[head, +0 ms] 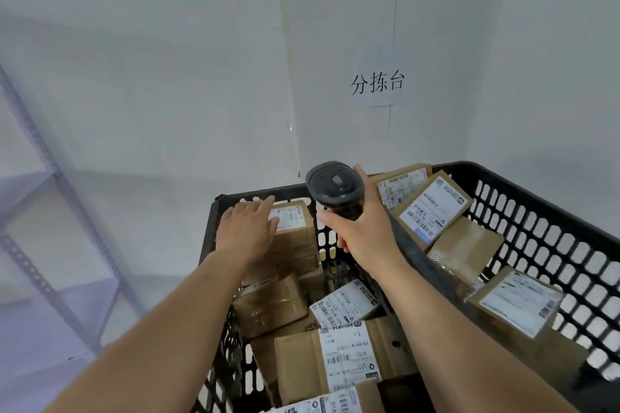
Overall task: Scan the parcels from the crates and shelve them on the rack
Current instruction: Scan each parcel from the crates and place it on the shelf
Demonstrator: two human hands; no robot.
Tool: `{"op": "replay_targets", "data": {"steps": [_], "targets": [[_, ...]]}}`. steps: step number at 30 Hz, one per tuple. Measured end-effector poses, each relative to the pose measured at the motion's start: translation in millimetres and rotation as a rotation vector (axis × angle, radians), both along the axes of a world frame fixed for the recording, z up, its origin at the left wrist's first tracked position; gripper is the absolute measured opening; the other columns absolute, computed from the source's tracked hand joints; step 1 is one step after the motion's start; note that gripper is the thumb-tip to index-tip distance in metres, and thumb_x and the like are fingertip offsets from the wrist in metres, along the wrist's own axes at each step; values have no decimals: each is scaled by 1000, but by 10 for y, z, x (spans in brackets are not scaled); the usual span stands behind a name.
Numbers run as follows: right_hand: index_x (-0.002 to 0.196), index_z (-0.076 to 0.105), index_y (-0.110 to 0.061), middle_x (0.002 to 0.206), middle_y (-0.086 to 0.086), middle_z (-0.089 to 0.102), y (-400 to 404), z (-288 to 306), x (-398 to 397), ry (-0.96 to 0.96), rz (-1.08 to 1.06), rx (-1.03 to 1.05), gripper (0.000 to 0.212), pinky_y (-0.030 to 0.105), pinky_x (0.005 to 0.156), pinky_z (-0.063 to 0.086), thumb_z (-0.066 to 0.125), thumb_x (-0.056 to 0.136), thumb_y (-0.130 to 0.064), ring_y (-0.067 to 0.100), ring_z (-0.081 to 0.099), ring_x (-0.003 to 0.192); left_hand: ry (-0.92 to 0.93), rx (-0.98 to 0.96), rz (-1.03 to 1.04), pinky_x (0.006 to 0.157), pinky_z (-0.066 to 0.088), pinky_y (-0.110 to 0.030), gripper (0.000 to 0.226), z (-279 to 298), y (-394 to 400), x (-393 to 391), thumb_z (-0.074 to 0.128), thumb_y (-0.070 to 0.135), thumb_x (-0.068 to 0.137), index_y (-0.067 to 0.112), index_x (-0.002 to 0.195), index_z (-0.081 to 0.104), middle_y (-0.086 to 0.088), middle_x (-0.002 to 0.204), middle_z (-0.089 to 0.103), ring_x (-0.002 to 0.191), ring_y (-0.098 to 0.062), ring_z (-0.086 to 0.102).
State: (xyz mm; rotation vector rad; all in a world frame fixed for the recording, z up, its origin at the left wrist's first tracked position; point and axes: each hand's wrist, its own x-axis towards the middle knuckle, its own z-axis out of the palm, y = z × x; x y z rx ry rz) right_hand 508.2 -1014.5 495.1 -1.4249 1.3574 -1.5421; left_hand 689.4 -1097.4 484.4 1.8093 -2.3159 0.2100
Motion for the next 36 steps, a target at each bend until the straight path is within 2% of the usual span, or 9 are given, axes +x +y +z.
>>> {"op": "replay_targets", "data": {"steps": [4, 8, 13, 18, 25, 27, 30, 33, 36], "targets": [[153, 19, -43, 150, -5, 41, -171, -63, -20, -11, 2, 12, 94, 47, 92, 50, 79, 82, -25, 23, 46, 97, -12, 83, 5, 114, 26, -43, 50, -158, -283, 13, 32, 34, 103, 24, 151, 23, -2, 155, 34, 140, -25, 32], [154, 18, -41, 145, -10, 42, -202, -114, -27, -13, 37, 40, 95, 23, 65, 56, 77, 83, -19, 20, 54, 94, -14, 207, 62, 112, 28, -47, 46, -345, -409, 68, 33, 30, 102, 24, 148, 28, -4, 153, 32, 139, -27, 31], [154, 17, -40, 136, -15, 43, -181, -111, -35, -10, 39, 33, 96, 22, 59, 55, 78, 83, -19, 20, 57, 97, -5, 208, 64, 105, 33, -47, 35, -459, -360, 100, 31, 37, 101, 28, 129, 50, -3, 139, 45, 129, -25, 39], [153, 17, -43, 143, -12, 44, -138, -64, -10, -3, 13, 27, 97, 52, 94, 52, 79, 82, -22, 21, 51, 96, 41, 157, 35, 104, 33, -45, 32, -477, -254, 142, 34, 35, 101, 26, 128, 48, -3, 139, 45, 127, -25, 40], [153, 16, -43, 145, -12, 43, -83, -54, 23, 16, 22, 11, 97, 55, 93, 51, 79, 81, -22, 29, 59, 118, -201, 263, 131, 117, 4, -52, 124, -373, -168, 195, 66, 67, 71, 23, 151, -18, -14, 159, -13, 148, -33, -5], [153, 15, -44, 146, -10, 43, -76, -57, 23, 27, 28, -4, 98, 55, 94, 51, 79, 81, -23, 26, 60, 110, -318, 271, 118, 116, 7, -54, 118, -394, -145, 213, 67, 70, 69, 19, 153, 2, -10, 159, 12, 147, -30, 14], [153, 15, -44, 146, -10, 43, -76, -56, 12, 32, 29, -10, 98, 53, 93, 52, 79, 81, -24, 21, 56, 101, -348, 183, 50, 110, 24, -45, 83, -268, -169, 194, 62, 74, 68, 24, 131, 39, 3, 128, 54, 123, -21, 48], [154, 16, -41, 139, -17, 43, -73, -42, -5, 21, 29, -18, 97, 43, 99, 51, 78, 82, -22, 12, 52, 108, -194, 217, -108, 102, 32, -39, 61, -87, -217, 150, 67, 69, 69, 26, 105, 43, 8, 104, 52, 106, -17, 52], [154, 16, -40, 135, -21, 41, -49, -11, -12, 24, 18, -12, 96, 23, 103, 40, 77, 83, -20, -3, 42, 116, 32, 509, -163, 82, 44, -32, 58, -9, -233, 140, 80, 54, 67, 28, 96, 38, 9, 99, 53, 91, -12, 53]]}}
